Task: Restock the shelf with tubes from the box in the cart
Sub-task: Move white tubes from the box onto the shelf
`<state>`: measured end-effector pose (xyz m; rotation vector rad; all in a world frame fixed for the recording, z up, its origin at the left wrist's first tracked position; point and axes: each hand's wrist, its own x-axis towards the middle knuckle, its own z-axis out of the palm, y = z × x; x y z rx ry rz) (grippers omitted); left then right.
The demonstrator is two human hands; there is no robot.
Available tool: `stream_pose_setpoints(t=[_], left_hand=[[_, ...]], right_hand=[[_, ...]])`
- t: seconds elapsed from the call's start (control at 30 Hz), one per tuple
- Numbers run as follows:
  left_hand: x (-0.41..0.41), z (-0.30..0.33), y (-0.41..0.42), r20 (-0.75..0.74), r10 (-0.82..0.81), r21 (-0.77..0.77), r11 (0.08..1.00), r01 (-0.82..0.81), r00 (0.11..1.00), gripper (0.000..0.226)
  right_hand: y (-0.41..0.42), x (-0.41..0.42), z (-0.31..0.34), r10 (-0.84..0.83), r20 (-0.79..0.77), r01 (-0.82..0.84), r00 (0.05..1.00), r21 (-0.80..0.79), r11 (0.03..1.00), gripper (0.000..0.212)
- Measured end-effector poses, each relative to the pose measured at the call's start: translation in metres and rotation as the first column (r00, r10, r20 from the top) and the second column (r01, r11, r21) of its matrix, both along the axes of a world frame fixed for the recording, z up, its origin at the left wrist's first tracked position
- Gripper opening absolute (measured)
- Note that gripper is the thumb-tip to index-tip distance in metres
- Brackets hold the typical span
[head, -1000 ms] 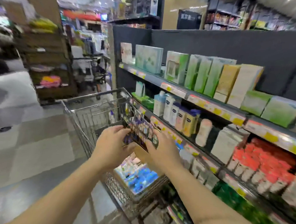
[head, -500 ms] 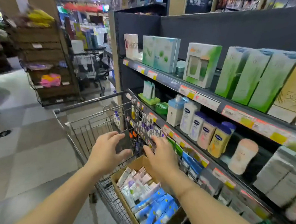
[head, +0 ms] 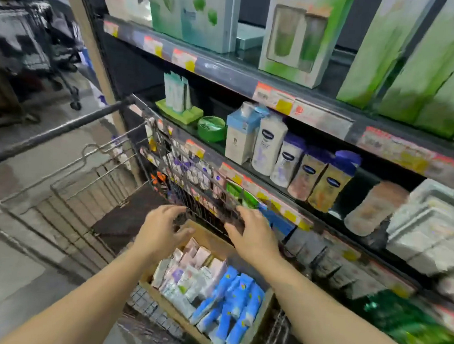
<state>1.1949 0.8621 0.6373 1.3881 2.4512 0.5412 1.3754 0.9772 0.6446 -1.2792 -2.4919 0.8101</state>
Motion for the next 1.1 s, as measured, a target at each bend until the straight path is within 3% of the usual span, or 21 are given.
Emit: stream_pose_setpoints(t=[0.1, 0.4, 0.53, 0.87, 1.1], left_hand=[[-0.029, -0.033, 0.021, 0.05, -0.09, -0.087, 0.992, 0.095, 0.995, 0.061], [-0.075, -0.112, 0.053, 0.163, -0.308, -0.133, 0.935, 0.33, 0.937, 0.056], [-0.083, -0.166, 0.037, 0.217, -0.302, -0.3, 0.884, 0.358, 0.928, 0.057], [-0.064, -0.285, 0.029, 0.335, -0.479, -0.606, 0.55, 0.575, 0.811, 0.054], [-0.066, -0.314, 0.021, 0.203, -0.624, -0.695, 0.451, 0.56, 0.755, 0.039]], right_hand=[[-0.002, -0.012, -0.019, -0.099, 0.054, 0.103, 0.994, -0.085, 0.991, 0.056], [-0.019, -0.045, -0.086, -0.289, 0.159, 0.317, 0.944, -0.187, 0.93, 0.048], [-0.037, -0.047, -0.133, -0.294, 0.208, 0.345, 0.933, -0.286, 0.894, 0.052], [-0.059, -0.038, -0.231, -0.285, 0.338, 0.411, 0.897, -0.402, 0.818, 0.051], [-0.067, -0.033, -0.256, -0.292, 0.328, 0.422, 0.898, -0.46, 0.781, 0.05]])
